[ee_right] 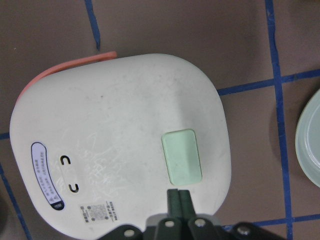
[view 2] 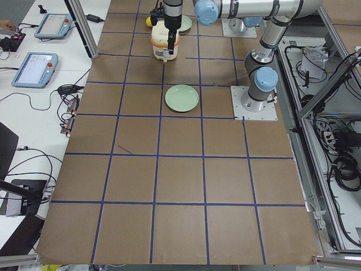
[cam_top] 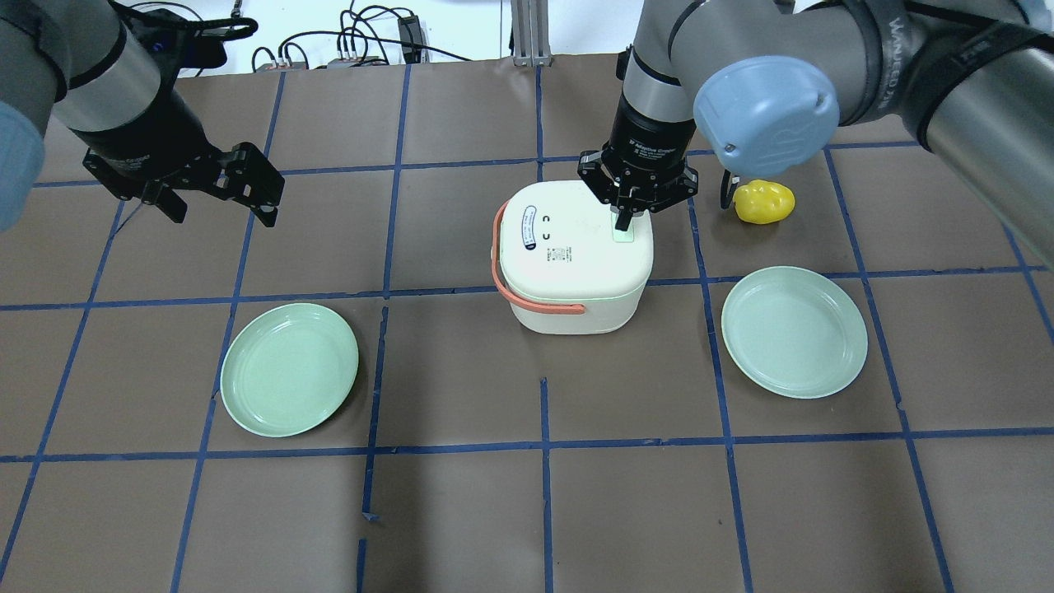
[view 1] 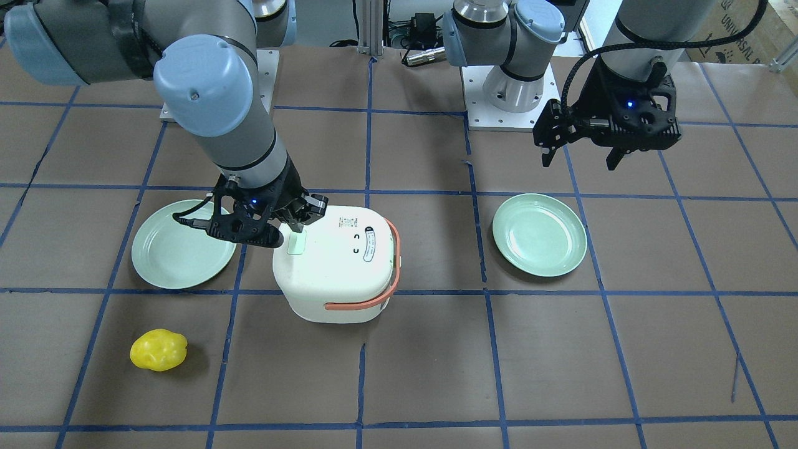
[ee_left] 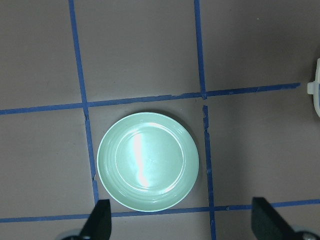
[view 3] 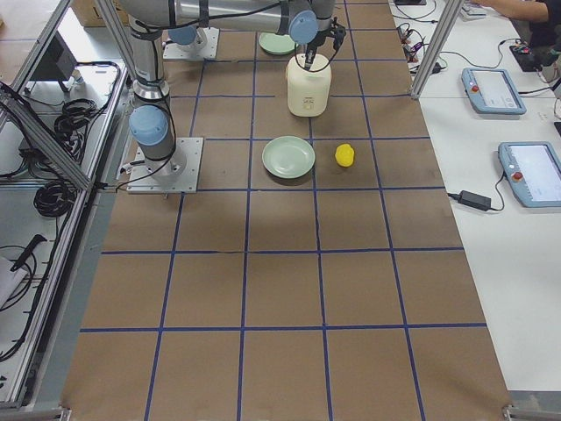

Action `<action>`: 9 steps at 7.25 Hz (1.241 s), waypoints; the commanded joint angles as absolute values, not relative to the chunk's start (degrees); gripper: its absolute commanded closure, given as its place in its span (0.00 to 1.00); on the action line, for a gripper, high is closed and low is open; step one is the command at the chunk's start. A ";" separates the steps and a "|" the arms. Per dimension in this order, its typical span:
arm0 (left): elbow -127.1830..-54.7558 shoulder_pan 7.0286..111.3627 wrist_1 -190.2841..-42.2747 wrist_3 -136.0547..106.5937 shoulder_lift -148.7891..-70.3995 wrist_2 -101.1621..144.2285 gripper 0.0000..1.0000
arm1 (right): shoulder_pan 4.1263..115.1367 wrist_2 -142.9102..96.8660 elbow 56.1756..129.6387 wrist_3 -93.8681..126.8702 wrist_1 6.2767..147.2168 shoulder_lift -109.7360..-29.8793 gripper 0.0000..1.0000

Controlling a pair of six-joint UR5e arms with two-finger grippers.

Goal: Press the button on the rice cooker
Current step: 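Press down on the green lid button with the closed right gripper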

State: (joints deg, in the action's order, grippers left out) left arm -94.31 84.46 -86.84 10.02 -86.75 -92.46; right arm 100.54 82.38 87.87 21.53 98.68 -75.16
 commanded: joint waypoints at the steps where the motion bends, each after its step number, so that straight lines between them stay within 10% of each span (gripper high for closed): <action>1: -94.31 84.46 -86.84 10.02 -86.75 -92.46 0.00 | 100.20 83.92 87.98 20.40 99.58 -73.92 0.93; 9: -94.31 84.46 -86.84 10.02 -86.75 -92.46 0.00 | 100.37 84.64 87.80 20.31 100.02 -73.13 0.93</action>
State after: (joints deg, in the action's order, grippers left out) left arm -94.31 84.46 -86.84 10.02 -86.75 -92.46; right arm 100.41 84.62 87.78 20.60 100.02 -73.28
